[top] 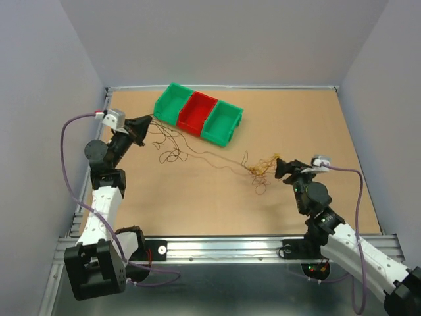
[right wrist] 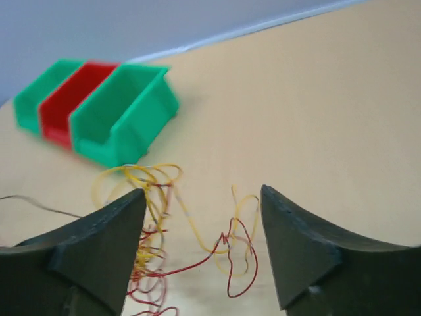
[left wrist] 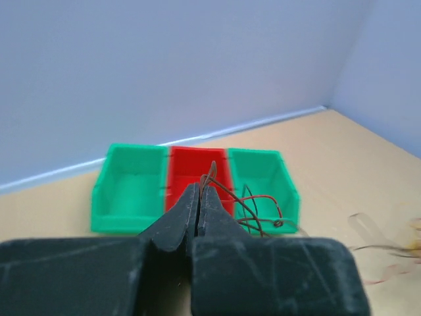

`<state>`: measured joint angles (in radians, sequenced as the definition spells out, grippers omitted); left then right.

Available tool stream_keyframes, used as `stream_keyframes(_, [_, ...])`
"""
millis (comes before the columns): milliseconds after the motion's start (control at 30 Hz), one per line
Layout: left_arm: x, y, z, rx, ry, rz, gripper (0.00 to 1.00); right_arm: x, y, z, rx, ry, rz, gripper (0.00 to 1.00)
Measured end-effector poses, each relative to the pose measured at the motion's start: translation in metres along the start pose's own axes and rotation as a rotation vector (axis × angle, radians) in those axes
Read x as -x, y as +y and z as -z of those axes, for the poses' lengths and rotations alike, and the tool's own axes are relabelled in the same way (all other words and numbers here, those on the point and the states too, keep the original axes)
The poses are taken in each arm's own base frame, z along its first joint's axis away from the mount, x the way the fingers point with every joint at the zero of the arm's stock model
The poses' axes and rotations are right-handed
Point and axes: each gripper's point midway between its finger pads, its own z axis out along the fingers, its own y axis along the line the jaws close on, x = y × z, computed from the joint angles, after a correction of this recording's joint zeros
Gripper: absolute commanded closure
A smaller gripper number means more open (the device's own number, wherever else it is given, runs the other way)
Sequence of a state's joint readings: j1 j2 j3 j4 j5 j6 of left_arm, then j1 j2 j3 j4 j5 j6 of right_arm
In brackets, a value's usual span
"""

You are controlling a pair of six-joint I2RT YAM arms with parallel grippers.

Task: Untangle the cables

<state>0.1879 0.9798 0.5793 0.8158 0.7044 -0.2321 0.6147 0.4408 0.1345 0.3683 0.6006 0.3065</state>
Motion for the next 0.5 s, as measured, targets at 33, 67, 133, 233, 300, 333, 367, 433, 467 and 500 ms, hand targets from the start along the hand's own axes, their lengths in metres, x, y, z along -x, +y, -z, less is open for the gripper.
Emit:
stream_keyframes(33, [-0.001, -0.017, -0.002, -0.063, 0.004, -0.015, 1.00, -0.006, 0.011, -0.003, 0.050, 0.040, 0.021, 0.10])
stream_keyframes(67, [-0.003, -0.034, -0.004, -0.121, 0.006, -0.033, 1.00, -0.013, 0.028, -0.004, 0.130, 0.083, 0.038, 0.08])
stream_keyframes(133, [-0.008, -0.071, -0.002, -0.251, 0.009, -0.078, 1.00, -0.027, 0.060, -0.006, 0.288, 0.152, 0.069, 0.04])
stream_keyframes(233, [-0.010, -0.108, 0.007, -0.391, -0.003, -0.139, 1.00, -0.050, 0.101, -0.002, 0.512, 0.235, 0.096, 0.03])
stream_keyframes(300, [-0.008, -0.127, 0.014, -0.466, -0.019, -0.177, 1.00, -0.068, 0.124, 0.002, 0.647, 0.293, 0.118, 0.03])
stream_keyframes(333, [-0.008, -0.136, 0.017, -0.506, -0.028, -0.197, 0.99, -0.077, 0.133, 0.004, 0.703, 0.318, 0.126, 0.03])
stream_keyframes(367, [-0.007, -0.142, 0.020, -0.533, -0.034, -0.214, 0.99, -0.085, 0.141, 0.006, 0.750, 0.339, 0.134, 0.02])
stream_keyframes(433, [-0.006, -0.153, 0.024, -0.583, -0.043, -0.234, 0.99, -0.098, 0.156, 0.013, 0.847, 0.367, 0.144, 0.02])
stream_keyframes(467, [-0.007, -0.157, 0.025, -0.603, -0.044, -0.242, 0.99, -0.104, 0.161, 0.017, 0.888, 0.378, 0.147, 0.02])
stream_keyframes(500, [-0.009, -0.162, 0.027, -0.623, -0.042, -0.247, 0.99, -0.108, 0.169, 0.022, 0.939, 0.378, 0.151, 0.02])
